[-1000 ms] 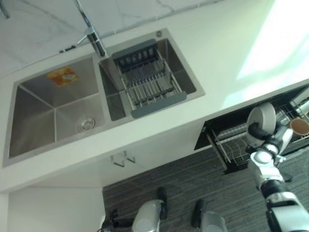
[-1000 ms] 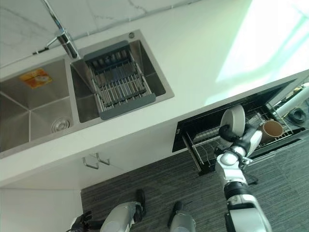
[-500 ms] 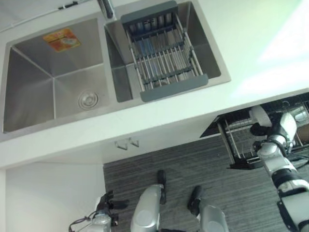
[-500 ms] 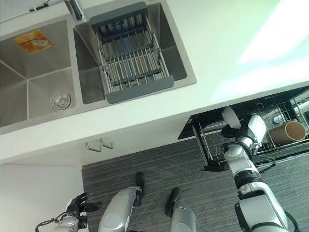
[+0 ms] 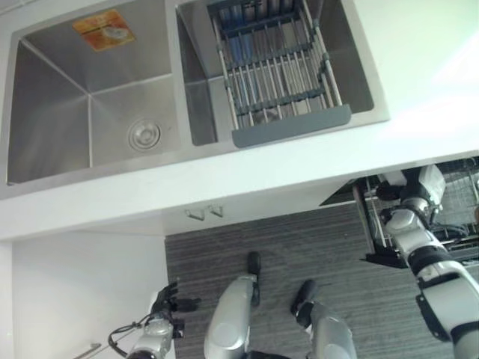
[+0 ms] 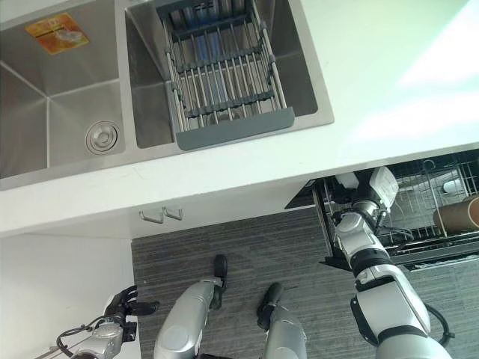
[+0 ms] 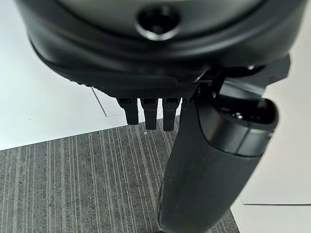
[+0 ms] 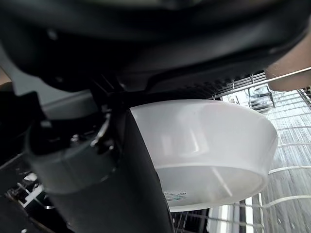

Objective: Place the dishes in the dishwasher.

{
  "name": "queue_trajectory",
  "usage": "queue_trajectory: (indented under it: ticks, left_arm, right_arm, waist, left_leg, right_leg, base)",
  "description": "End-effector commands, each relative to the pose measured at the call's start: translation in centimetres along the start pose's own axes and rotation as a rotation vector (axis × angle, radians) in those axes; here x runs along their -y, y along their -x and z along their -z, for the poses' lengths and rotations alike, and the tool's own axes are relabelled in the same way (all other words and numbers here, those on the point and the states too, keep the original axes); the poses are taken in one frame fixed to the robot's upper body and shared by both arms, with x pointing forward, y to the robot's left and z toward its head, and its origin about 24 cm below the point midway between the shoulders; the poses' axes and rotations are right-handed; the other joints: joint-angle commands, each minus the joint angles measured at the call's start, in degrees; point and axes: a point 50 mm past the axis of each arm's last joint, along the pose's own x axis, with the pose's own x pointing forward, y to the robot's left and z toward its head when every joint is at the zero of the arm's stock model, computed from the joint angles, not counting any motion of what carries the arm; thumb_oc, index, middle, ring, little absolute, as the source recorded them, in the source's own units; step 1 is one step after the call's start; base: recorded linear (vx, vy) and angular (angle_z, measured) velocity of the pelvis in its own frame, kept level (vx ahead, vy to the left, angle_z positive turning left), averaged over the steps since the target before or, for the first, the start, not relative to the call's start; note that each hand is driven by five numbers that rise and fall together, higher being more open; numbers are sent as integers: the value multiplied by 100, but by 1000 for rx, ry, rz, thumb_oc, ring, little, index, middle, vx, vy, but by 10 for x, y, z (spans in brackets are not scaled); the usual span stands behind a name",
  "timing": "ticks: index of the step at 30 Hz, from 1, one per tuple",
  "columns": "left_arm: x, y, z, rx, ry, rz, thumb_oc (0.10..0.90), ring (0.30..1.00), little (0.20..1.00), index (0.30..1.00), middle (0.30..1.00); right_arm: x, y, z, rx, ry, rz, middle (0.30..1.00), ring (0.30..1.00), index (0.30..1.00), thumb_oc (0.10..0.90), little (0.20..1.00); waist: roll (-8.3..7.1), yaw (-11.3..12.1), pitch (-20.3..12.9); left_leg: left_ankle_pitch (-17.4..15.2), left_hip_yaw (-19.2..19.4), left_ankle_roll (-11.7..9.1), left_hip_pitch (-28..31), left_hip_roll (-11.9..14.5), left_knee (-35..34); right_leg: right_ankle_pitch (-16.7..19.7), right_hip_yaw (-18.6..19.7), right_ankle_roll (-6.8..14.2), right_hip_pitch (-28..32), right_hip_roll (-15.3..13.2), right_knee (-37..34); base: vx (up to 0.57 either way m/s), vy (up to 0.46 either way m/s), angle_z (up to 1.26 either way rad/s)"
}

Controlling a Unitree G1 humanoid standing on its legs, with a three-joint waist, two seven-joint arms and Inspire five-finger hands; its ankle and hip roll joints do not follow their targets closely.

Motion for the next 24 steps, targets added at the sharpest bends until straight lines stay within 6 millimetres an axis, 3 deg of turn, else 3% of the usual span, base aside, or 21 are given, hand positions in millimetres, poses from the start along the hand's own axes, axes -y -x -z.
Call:
queue_trajectory:
  ticks: [1,8,17,18,19,24]
  left_arm:
    - [-12,5,18,-21,-42,-27,800,900,900,900,900]
    - [0,7,21,-13,-22,-15,800,900,900,900,900]
    - [3,6,13,7,-11,-20,800,900,900,900,900]
    - [4,6,11,12,-14,-16,800,900,900,900,900]
    - [5,6,10,17,-20,-12,800,900,900,900,900]
    - [6,6,6,49,-53,8,800,900,900,900,900]
  right_arm:
    - [81,-34,-32,38,-106,489,300,300,300,400,300]
    - [97,-32,-11,-107,-89,701,300,300,300,400,300]
    - [97,-31,3,-176,-62,706,300,300,300,400,300]
    - [96,-33,0,-169,-70,674,775,775,775,717,775]
    - [94,-35,-5,-133,-97,638,900,900,900,800,900]
    - [94,-43,-40,52,-147,510,900,900,900,800,900]
  waist:
    - [169,0,-92]
    - [264,-37,-92]
    - [318,-38,-92]
    - [342,-17,-92]
    - [368,5,-92]
    - [471,114,-92]
  left_leg:
    - [-677,-193,-254,245,21,229]
    - [-626,-141,-235,-38,-54,229]
    - [-536,-102,-168,-397,-131,229]
    - [-504,-101,-155,-513,-146,229]
    - [-473,-113,-152,-609,-159,229]
    - [-378,-114,-160,-936,-175,229]
  right_leg:
    - [-255,183,-84,-297,56,526]
    - [-278,266,-95,-663,27,682]
    - [-311,342,-83,-1156,-65,1008]
    - [-324,349,-93,-1281,-79,1083]
    - [-341,352,-93,-1402,-99,1182]
    - [-371,346,-99,-1726,-146,1355]
  base:
    - [-39,37,0]
    - [-40,53,-6]
    - [-23,20,-3]
    - [-30,9,-1]
    - [0,0,0]
    - [-24,3,0]
